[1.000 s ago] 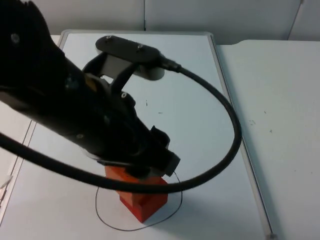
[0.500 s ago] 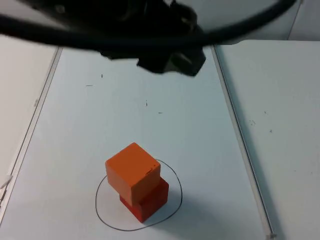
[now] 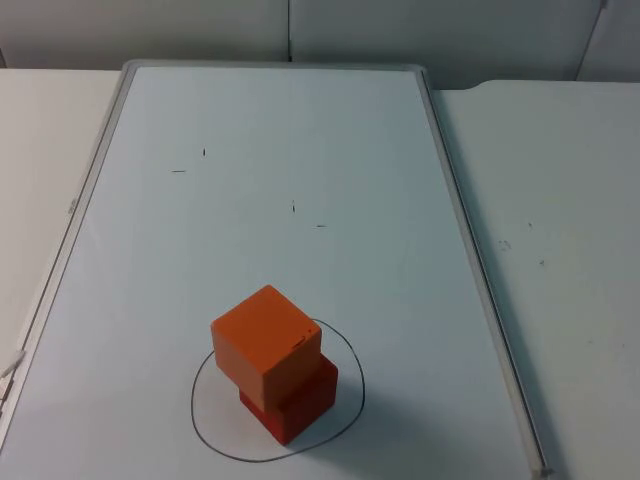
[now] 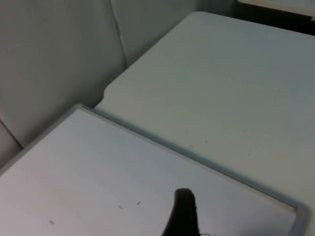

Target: Pick up one cube with the left hand and another cube with the right hand. First place the cube in the right hand at the target position, then stack the cube in the left hand on top.

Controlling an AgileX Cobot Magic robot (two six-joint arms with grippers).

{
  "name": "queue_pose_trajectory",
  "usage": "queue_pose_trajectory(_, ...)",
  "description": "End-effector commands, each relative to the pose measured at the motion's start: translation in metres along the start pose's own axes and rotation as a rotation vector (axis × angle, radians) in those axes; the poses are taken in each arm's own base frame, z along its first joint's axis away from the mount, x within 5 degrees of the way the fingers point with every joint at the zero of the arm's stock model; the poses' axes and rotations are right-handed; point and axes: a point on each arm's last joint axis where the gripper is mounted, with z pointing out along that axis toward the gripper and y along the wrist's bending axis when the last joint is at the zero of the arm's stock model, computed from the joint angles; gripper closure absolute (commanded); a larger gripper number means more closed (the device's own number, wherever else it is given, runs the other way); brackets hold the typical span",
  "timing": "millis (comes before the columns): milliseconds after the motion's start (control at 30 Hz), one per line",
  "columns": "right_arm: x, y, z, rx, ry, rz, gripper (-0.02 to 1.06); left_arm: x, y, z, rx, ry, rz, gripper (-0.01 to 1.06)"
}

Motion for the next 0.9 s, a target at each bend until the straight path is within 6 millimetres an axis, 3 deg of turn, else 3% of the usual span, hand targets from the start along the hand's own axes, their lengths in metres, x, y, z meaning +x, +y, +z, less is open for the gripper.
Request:
queue_pose_trajectory(0, 0.005, 0.000, -0.007, 0.004, -0.003, -0.008, 0.04, 0.012, -0.003, -0.019, -0.018, 0.019, 0.006, 0.38)
queue_pose_trajectory(100, 0.022, 0.000, -0.022, 0.006, -0.036, 0.009, 0.04, 0.037, -0.008, -0.034, -0.028, 0.013, -0.003, 0.38)
queue_pose_trajectory(133, 0.022, 0.000, -0.022, 0.006, -0.036, 0.009, 0.04, 0.037, -0.008, -0.034, -0.028, 0.013, -0.003, 0.38)
queue_pose_trajectory(200, 0.033, 0.000, -0.029, 0.006, -0.047, 0.022, 0.04, 0.062, -0.013, -0.036, -0.024, 0.034, -0.012, 0.38)
queue_pose_trajectory(400, 0.051, 0.000, -0.054, -0.003, -0.059, 0.071, 0.04, 0.105, -0.022, -0.045, -0.023, 0.105, -0.094, 0.38)
queue_pose_trajectory(467, 0.054, -0.001, -0.057, 0.000, -0.045, 0.073, 0.04, 0.108, -0.023, -0.047, -0.022, 0.117, -0.104, 0.38)
queue_pose_trajectory(600, 0.068, -0.002, -0.071, 0.008, 0.005, 0.086, 0.04, 0.141, -0.029, -0.055, -0.025, 0.185, -0.167, 0.38)
queue_pose_trajectory(867, 0.086, -0.003, -0.084, 0.019, 0.063, 0.098, 0.04, 0.173, -0.033, -0.063, -0.067, 0.193, -0.204, 0.38)
